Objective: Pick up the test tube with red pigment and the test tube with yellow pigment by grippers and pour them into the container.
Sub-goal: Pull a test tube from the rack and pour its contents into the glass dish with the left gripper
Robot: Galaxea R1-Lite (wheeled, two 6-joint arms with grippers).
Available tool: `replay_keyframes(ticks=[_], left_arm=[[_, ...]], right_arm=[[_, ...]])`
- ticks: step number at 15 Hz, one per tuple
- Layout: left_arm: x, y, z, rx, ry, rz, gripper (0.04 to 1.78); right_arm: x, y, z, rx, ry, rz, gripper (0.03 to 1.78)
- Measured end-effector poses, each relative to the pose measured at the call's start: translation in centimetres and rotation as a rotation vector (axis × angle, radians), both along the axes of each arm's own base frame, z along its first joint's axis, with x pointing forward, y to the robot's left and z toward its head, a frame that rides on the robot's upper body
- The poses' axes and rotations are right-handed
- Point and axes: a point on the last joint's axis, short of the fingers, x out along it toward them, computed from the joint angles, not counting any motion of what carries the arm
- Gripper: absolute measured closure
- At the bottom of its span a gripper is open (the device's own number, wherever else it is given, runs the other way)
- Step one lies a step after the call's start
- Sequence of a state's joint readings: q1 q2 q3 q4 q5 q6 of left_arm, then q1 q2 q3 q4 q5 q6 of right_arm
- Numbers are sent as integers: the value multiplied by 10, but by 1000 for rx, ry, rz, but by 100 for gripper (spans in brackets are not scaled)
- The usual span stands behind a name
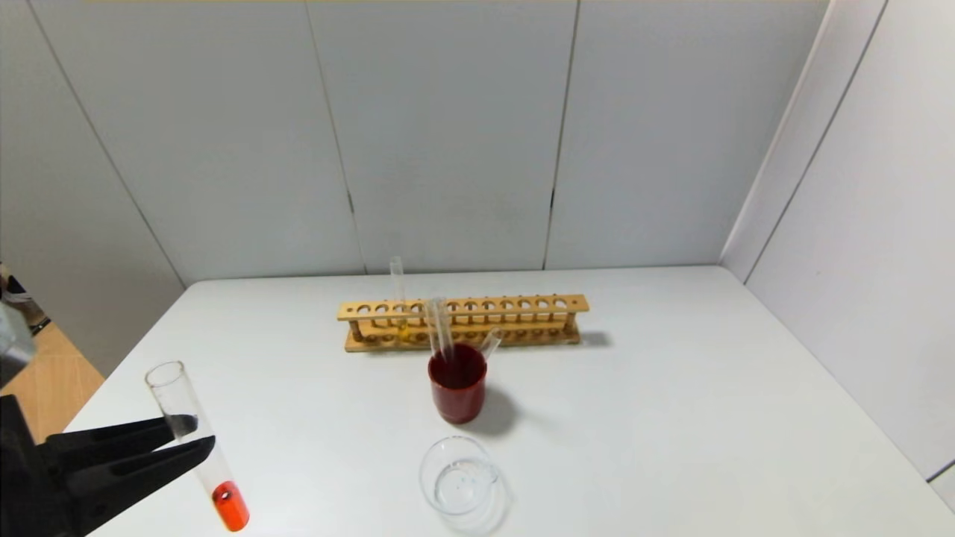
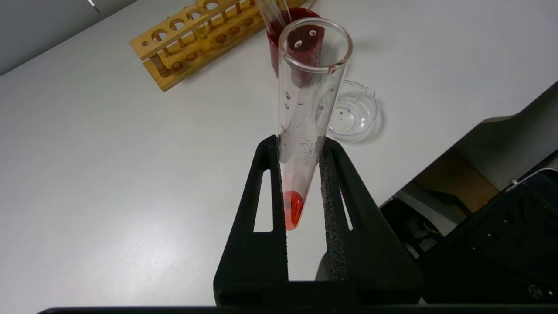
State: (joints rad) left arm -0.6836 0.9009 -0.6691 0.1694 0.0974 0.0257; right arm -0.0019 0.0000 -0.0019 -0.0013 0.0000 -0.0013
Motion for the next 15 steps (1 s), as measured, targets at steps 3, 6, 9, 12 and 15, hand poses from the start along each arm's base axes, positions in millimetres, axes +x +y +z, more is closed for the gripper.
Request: replay_keyframes(ticks=[3,6,9,12,15], left_arm=[[24,-19,-9,58,50,0,152],[48,-38,-23,171,65,8,152],[70,-54,-40,343,35,5,152],[78,-70,-51,457,-6,-90,152],[72,-85,-55,522,-41,-177,152]], right_arm=[[0,0,0,0,0,-1,7],[0,0,0,0,-1,0,7],[0,0,0,0,0,0,7],[0,0,0,0,0,0,7],[0,0,0,0,0,0,7]])
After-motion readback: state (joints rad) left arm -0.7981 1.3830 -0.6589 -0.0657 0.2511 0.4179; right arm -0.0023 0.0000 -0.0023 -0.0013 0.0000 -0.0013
